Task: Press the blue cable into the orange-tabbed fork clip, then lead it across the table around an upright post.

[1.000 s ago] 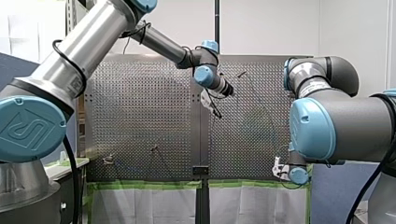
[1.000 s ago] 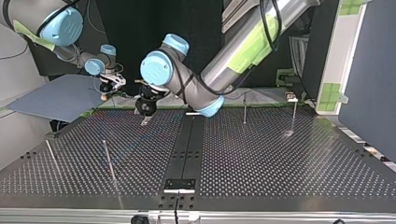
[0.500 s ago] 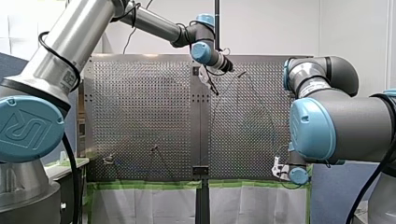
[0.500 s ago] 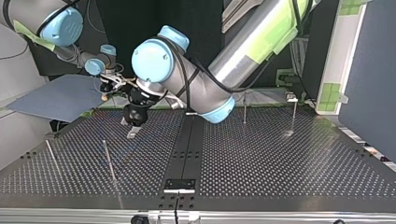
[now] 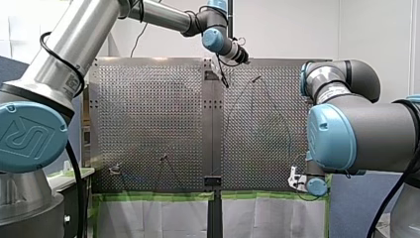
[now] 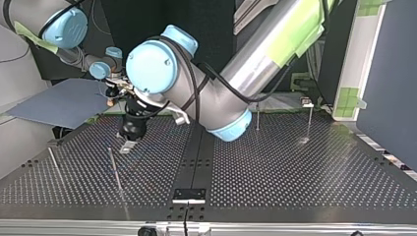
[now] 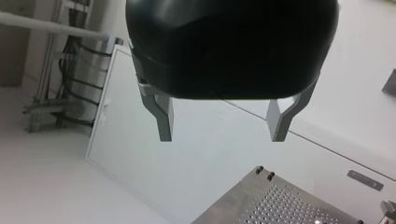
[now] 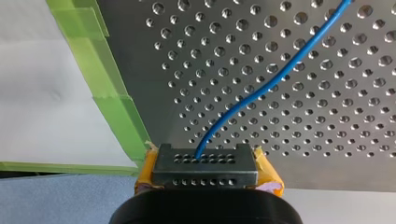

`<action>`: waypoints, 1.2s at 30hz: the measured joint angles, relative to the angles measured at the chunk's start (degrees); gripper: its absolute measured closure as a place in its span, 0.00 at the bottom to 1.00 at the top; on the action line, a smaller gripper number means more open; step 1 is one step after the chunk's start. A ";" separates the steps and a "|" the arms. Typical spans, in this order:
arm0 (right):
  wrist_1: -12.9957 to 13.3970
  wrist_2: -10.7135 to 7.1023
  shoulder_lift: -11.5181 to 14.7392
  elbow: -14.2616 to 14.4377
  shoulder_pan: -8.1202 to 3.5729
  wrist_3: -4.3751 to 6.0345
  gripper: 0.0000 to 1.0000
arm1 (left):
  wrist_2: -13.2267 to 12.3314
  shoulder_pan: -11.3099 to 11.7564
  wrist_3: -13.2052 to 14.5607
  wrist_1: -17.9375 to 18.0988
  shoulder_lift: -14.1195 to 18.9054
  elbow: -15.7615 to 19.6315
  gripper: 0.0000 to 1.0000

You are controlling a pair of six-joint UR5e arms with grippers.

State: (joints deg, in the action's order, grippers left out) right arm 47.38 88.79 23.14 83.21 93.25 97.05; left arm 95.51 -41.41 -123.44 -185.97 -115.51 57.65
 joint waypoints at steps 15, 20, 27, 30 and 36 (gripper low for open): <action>-0.07 -0.02 0.00 -0.01 0.09 -0.07 1.00 | -2.38 0.51 7.47 -3.67 -3.24 -0.77 0.02; -0.08 0.03 0.00 0.00 0.09 -0.03 1.00 | -4.48 0.62 10.27 -2.76 -3.50 -0.90 0.02; -0.09 0.02 0.00 0.00 0.09 -0.07 1.00 | -7.85 0.68 13.82 -0.61 -3.51 -0.94 0.02; -0.09 0.04 0.01 0.00 0.10 -0.08 1.00 | -8.63 0.82 15.31 -0.39 -3.52 -0.95 0.02; -0.08 0.00 0.01 -0.01 0.10 -0.09 1.00 | -8.76 1.47 18.23 -0.46 -3.54 -0.93 0.02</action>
State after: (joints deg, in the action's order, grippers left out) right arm 47.30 88.79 23.15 83.21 93.35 96.96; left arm 86.75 -39.94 -105.22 -186.43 -119.05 56.72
